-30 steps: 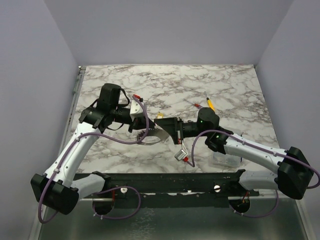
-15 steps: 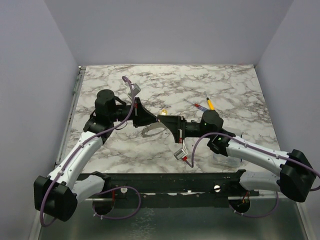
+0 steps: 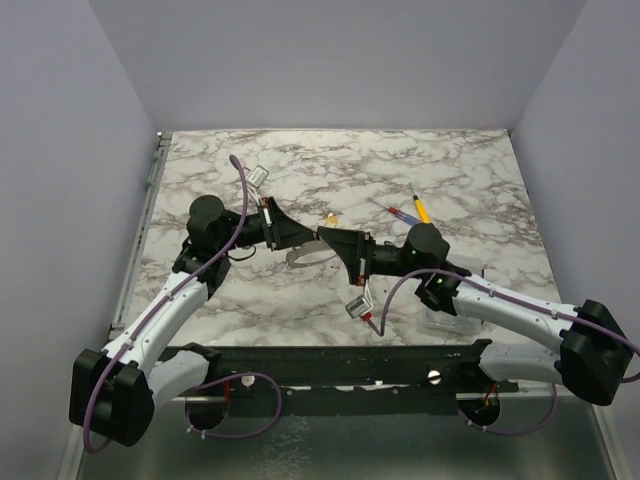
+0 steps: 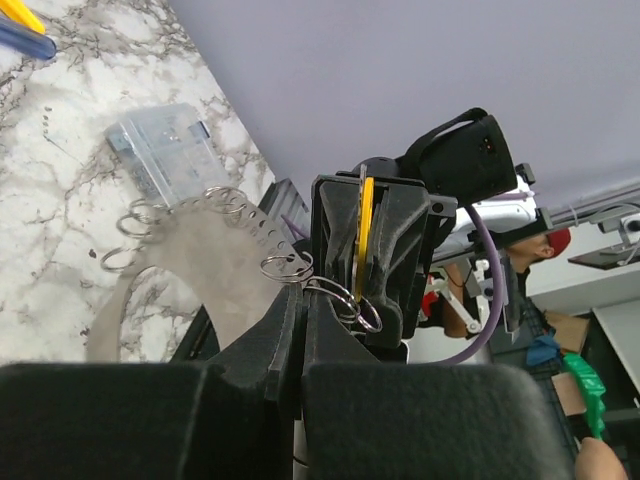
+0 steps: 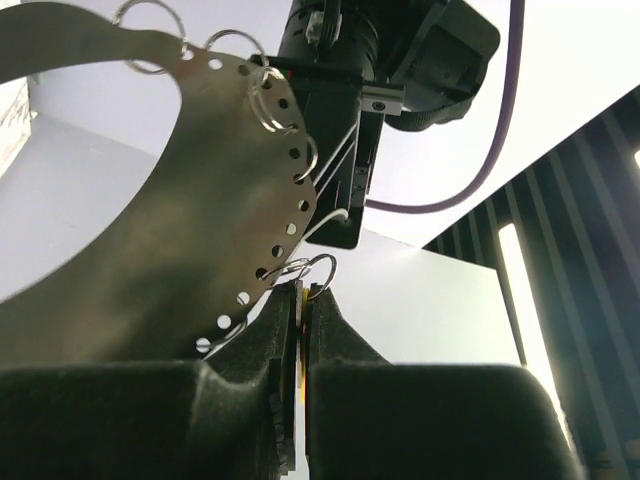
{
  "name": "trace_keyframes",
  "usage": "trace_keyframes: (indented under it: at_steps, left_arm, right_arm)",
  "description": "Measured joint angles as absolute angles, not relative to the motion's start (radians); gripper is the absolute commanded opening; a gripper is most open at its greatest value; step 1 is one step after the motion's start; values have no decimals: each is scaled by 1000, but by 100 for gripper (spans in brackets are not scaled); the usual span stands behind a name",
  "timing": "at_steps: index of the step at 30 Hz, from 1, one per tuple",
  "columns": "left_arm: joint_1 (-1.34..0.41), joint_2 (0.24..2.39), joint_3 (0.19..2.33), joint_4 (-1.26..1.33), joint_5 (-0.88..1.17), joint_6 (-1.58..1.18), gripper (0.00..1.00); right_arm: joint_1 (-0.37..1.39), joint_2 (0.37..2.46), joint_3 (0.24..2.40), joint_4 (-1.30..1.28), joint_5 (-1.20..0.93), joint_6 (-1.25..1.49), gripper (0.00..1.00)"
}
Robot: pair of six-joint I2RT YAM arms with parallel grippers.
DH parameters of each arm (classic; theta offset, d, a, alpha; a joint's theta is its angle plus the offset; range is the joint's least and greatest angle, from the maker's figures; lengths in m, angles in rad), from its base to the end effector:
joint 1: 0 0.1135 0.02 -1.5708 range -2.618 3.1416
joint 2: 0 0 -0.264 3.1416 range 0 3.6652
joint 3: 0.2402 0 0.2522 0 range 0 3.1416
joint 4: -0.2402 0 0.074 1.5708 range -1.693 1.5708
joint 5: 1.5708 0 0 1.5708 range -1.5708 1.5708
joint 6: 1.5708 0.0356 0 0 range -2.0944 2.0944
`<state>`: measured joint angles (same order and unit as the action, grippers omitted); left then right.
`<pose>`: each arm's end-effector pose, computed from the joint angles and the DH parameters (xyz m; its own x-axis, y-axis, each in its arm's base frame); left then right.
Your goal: Remove the keys from the keyring
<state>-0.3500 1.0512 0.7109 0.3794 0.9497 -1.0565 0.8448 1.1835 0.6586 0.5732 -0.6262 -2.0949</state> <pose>0.2104 -0.1076 0.3212 -0.8203 -0.2399 -0.5192 0.5056 0.1202 -0.8543 0.1604 0.2121 0.2921 0.8450 -0.1048 0.5243 0.5255 -0.0189 -0.8506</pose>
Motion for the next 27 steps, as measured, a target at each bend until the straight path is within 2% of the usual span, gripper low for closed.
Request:
trace_keyframes:
  at_steps: [17,24,27]
  left_arm:
    - [-300,995,670,359,925,-1210,0]
    - [-300,992,657,382,922,-1213,0]
    - [-293,980,644,380,923,-1180,17]
  right_arm:
    - [847,1153,588,554,-560,-2095,1]
    - [847,1216,582,567,-566,-2095,1]
    - [847,1219,583,570,-562,-2095,1]
